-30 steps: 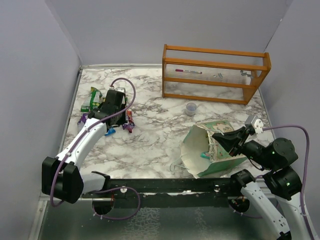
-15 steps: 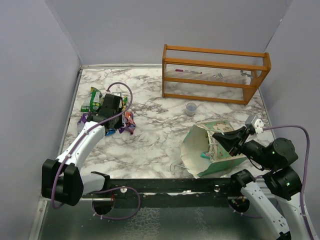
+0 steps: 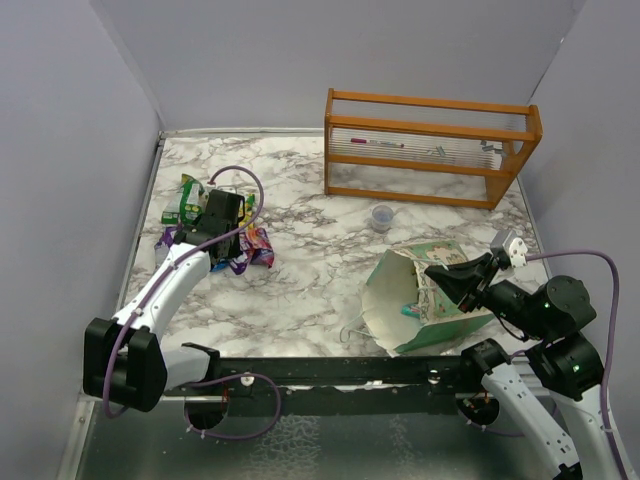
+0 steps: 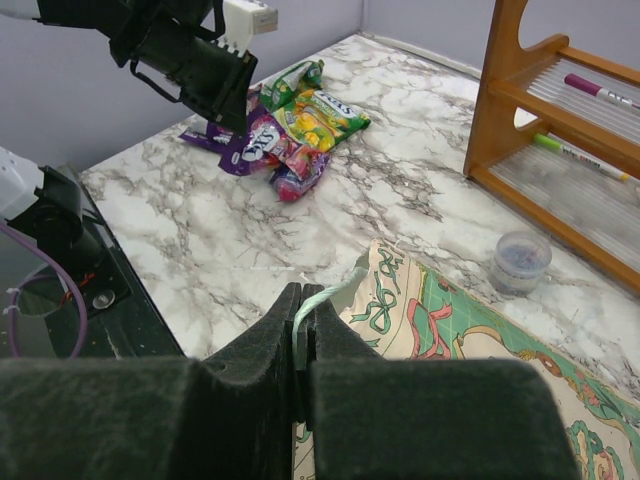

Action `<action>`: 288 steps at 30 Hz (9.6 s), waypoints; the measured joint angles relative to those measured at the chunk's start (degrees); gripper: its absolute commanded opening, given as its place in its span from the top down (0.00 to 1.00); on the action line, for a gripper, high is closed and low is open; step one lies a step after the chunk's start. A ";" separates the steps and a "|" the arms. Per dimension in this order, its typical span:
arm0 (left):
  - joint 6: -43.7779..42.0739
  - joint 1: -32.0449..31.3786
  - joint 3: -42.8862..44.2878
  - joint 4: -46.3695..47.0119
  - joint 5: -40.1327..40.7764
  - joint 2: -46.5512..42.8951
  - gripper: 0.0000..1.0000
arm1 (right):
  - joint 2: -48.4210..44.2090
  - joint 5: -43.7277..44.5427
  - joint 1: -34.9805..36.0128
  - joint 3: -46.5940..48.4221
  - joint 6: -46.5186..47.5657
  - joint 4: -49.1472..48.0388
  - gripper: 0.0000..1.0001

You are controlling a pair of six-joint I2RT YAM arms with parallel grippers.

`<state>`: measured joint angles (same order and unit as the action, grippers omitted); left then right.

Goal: Take the snacks out of the paper bag
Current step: Place the snack at the center of the board, then adjust the paper bag at the center of the board, then take out the snack from the paper bag.

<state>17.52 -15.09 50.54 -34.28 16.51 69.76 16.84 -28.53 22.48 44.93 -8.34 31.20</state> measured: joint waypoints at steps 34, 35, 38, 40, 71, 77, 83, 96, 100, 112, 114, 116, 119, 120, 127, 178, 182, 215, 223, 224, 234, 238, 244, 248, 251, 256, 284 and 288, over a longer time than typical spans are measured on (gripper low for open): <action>34.69 -32.50 -20.48 29.44 -28.52 -22.45 0.18 | 0.70 0.00 0.00 -0.02 0.00 0.00 0.98; 35.41 -35.36 -20.50 30.91 -27.21 -20.92 0.17 | 0.81 0.00 0.00 -0.02 0.00 0.00 0.98; 36.72 -42.88 -20.57 34.42 -22.84 -16.35 0.17 | 0.85 0.00 -0.07 -0.02 0.00 0.00 0.98; 37.33 -46.82 -20.57 36.48 -20.22 -12.96 0.17 | 0.85 0.00 -0.07 -0.02 0.00 0.00 0.98; 41.44 -50.90 -1.84 51.71 -11.56 23.78 0.89 | 16.06 10.54 -0.09 13.75 0.31 6.23 0.98; 41.55 -46.40 -4.85 54.10 -11.89 22.67 0.53 | 20.72 3.28 -0.11 16.22 3.43 6.01 0.98; 41.55 -45.20 -17.40 52.17 -11.08 10.45 0.20 | 28.85 -13.46 2.32 0.31 -4.92 -8.41 0.98; 43.91 -46.12 -28.35 27.96 -4.90 -37.99 0.08 | 32.44 -5.33 15.72 1.46 -9.31 -5.57 0.98; 43.85 -46.14 -27.52 25.35 -4.66 -38.75 0.08 | 28.22 2.19 15.72 9.33 -7.48 1.03 0.98; 43.65 -46.16 -27.52 22.58 -4.63 -37.75 0.06 | 36.92 -6.69 16.28 -11.02 -16.79 -12.48 0.98; 43.69 -46.16 -27.54 21.75 -4.55 -39.17 0.05 | 37.20 -5.86 16.55 -8.39 -15.04 -6.69 0.98; 43.71 -46.16 -27.54 21.51 -4.46 -40.50 0.04 | 33.90 -2.75 16.70 -1.11 -12.55 -1.75 0.98; 43.71 -46.16 -27.52 21.35 -4.11 -41.83 0.04 | 27.34 4.42 16.81 11.08 -9.20 -0.15 0.98; 43.69 -46.16 -27.52 21.33 -3.98 -41.83 0.04 | 24.57 7.23 16.81 14.16 -8.15 -0.15 0.98; 42.91 -46.16 -25.86 21.20 -4.00 -37.75 0.04 | 14.14 13.94 16.81 15.56 -4.02 1.38 0.98; 36.74 -57.42 -19.17 22.01 -0.42 -37.05 0.11 | 37.77 56.52 16.13 27.76 25.51 4.42 0.98; 36.76 -57.42 -19.17 21.75 -0.44 -38.95 0.11 | 38.64 56.59 10.21 26.77 35.39 -2.12 0.98; 33.90 -61.26 -21.40 32.98 -5.11 -26.84 0.14 | 14.01 -4.00 5.95 -1.29 34.88 -2.36 0.98; 23.23 -79.38 -17.86 43.71 6.40 -12.87 0.14 | 13.55 -4.15 5.95 -4.72 26.77 -6.71 0.98; 21.18 -80.91 -16.37 44.41 7.89 -9.77 0.14 | 13.29 -4.13 5.95 -4.72 26.05 -7.32 0.98; 0.74 -83.17 -4.79 50.82 18.08 10.49 0.15 | 10.40 -2.82 5.95 -4.74 22.67 -9.92 0.98; -10.32 -83.23 -4.04 57.72 23.82 16.90 0.14 | 9.55 -2.69 5.95 -4.83 21.49 -11.45 0.98; -22.51 -80.98 -3.02 65.72 28.55 25.20 0.27 | 9.92 -2.71 5.95 -4.83 20.35 -12.92 0.98; -25.31 -77.40 -1.68 68.78 28.72 27.74 0.42 | 10.93 -2.73 5.95 -4.83 19.98 -13.27 0.98; -27.39 -75.93 0.63 71.56 29.00 30.01 0.44 | 10.54 -2.73 5.95 -5.03 19.91 -13.62 0.98; -31.32 -75.60 3.56 75.01 29.03 35.17 0.43 | 6.88 -2.60 5.95 -7.67 19.39 -15.50 0.98; -37.75 -64.81 9.97 77.37 24.28 49.35 0.33 | 6.21 -5.18 5.95 -5.77 19.74 -16.72 0.98; -37.24 -63.87 11.65 76.08 22.71 50.51 0.40 | 5.86 -5.18 5.95 -5.99 19.78 -16.74 0.98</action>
<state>-19.73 -78.96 62.19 41.80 39.22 120.27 22.70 -33.71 28.42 38.94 11.44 14.46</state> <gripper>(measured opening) 0.653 0.022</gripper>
